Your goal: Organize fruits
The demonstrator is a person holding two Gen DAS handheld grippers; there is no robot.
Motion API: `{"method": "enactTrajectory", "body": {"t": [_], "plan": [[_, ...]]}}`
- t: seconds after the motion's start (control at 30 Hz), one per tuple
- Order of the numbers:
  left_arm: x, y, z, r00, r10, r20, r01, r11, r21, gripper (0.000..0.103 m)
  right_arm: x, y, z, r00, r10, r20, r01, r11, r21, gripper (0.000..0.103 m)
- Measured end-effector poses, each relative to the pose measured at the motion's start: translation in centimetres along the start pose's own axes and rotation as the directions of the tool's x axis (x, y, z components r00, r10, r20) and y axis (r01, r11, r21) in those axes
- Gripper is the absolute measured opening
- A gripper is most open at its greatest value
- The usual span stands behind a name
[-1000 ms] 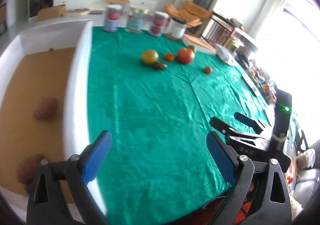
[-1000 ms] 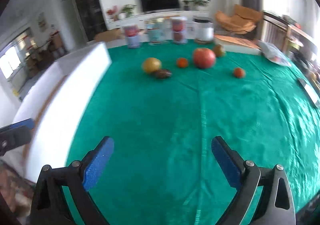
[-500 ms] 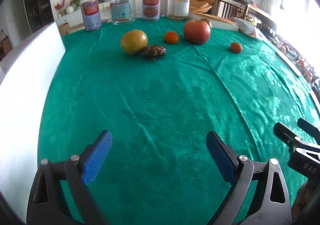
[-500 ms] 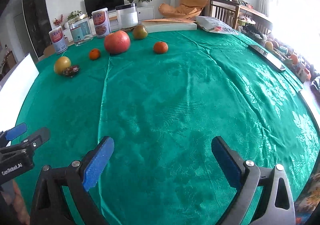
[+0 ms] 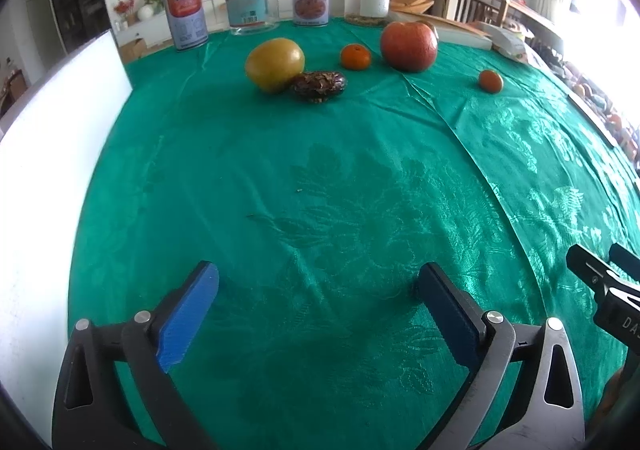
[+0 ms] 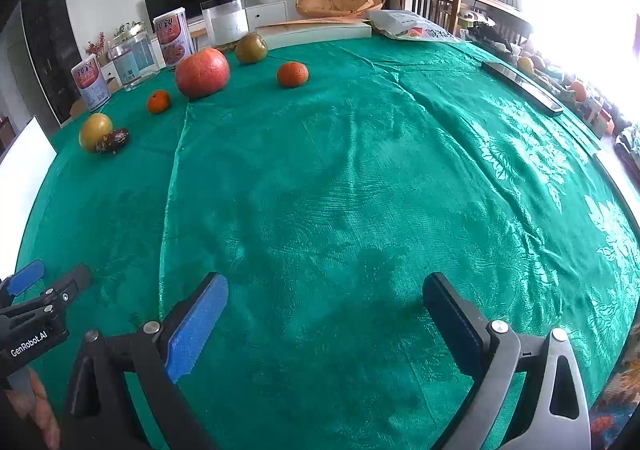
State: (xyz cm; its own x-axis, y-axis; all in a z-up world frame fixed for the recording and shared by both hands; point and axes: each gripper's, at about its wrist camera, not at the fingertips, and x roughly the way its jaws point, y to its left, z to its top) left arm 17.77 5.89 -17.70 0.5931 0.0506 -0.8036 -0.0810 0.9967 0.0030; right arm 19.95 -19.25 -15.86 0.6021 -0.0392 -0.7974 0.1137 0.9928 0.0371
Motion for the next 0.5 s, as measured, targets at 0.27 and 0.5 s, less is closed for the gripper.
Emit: {"method": "enactTrajectory", "body": {"t": [0.27,0.5], "plan": [[0.01,-0.11,-0.03,1.0,-0.001,0.0,0.001,1.0,0.002,0.101,0.11,0.35,-0.14,1.0,-0.018,-0.007,0.018,1.0,-0.014,0.098],[0.01,-0.18,-0.03,1.0,-0.002,0.0,0.002,1.0,0.004,0.101,0.25,0.53,-0.15,1.0,-0.023,-0.018,0.022,0.999,-0.024,0.101]]}}
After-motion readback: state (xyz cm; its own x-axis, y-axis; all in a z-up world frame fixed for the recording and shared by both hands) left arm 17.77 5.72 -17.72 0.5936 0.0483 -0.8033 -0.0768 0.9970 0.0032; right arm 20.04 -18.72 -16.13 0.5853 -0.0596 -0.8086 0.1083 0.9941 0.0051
